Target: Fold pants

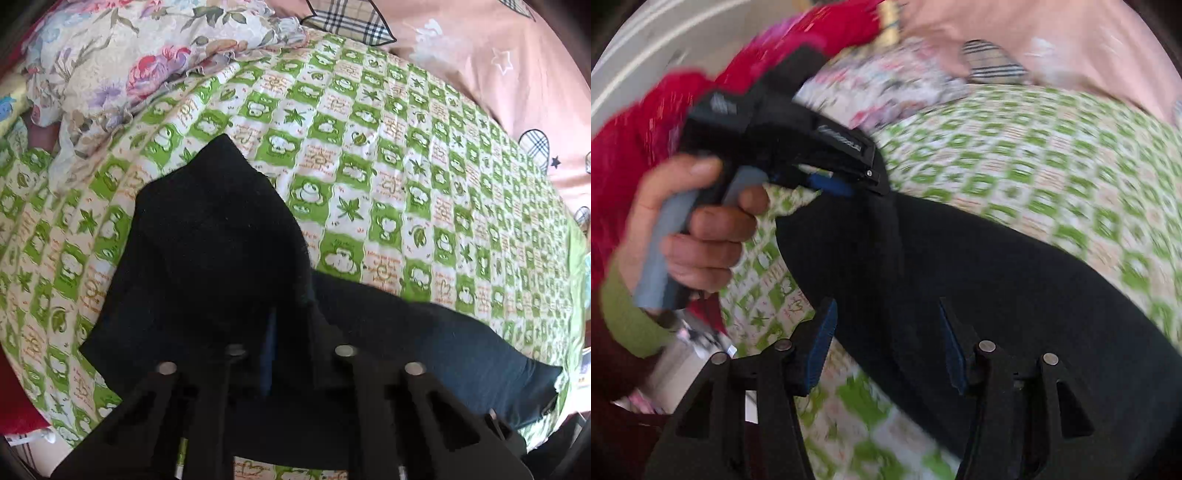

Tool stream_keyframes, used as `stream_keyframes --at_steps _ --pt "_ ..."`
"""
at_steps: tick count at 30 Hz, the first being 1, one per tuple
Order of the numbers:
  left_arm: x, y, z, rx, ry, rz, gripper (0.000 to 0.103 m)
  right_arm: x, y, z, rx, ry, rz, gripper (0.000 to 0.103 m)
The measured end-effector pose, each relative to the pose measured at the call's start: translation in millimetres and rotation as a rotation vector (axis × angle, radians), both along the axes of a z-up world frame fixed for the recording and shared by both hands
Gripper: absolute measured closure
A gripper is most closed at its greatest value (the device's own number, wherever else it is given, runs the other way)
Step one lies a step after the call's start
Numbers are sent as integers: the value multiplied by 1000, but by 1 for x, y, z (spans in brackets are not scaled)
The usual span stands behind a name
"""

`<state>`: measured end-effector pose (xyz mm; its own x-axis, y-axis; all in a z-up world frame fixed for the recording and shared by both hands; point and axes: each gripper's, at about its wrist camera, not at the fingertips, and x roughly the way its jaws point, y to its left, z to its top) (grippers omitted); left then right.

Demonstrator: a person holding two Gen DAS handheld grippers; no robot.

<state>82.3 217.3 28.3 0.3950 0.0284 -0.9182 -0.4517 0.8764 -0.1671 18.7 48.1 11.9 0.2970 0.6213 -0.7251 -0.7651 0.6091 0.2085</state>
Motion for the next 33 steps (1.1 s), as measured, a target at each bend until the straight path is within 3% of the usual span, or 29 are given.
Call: stream_keyframes --at_steps 1,2,3,5,9,14,30,33 --pt "-5 2 0 -6 -16 2 92 2 8 -6 -39 -9 19 48" --pt "-11 1 0 -13 -35 3 94 4 11 -10 -58 -6 27 55" --pt "-18 3 2 -24 -56 3 94 6 14 -13 -73 -3 32 77" --pt "-38 6 8 -49 -108 13 95 8 11 -9 -69 0 20 93" --pt "-78 14 19 -99 -226 16 95 -5 2 12 -20 -47 35 94" --pt "-110 18 17 -145 -299 20 96 -17 3 22 -46 -85 62 94" --pt "-149 40 -33 -221 -252 70 95 -30 17 -2 -173 -68 104 94" --pt "-152 41 -36 -223 -236 70 95 -32 19 -2 -191 -65 115 86"
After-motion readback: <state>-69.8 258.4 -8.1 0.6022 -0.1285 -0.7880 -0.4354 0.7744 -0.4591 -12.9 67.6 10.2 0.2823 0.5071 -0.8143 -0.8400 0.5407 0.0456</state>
